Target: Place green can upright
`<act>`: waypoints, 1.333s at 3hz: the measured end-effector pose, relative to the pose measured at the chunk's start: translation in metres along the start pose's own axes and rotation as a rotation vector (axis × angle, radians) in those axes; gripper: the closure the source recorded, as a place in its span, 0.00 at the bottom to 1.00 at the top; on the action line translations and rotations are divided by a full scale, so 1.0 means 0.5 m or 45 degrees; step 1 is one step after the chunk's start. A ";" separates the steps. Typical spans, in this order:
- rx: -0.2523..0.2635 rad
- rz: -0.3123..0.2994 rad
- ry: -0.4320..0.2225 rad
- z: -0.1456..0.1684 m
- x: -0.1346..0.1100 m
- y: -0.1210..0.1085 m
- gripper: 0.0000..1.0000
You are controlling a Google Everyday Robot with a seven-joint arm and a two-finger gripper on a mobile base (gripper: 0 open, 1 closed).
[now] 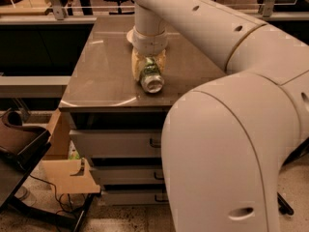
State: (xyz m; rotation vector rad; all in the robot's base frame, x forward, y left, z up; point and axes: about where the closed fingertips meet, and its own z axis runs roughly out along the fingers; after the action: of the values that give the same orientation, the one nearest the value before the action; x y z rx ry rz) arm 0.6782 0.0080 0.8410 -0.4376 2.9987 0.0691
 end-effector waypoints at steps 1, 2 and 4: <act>0.000 0.000 0.000 0.000 0.000 0.000 1.00; -0.073 -0.064 -0.112 -0.026 -0.006 -0.013 1.00; -0.312 -0.314 -0.606 -0.160 -0.007 -0.069 1.00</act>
Offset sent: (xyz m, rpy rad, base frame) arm 0.0046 -0.0252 0.0565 0.2612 -0.2485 0.1895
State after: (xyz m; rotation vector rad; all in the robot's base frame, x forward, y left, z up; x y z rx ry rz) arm 0.6831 -0.0291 0.9198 -0.6985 2.4577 0.4529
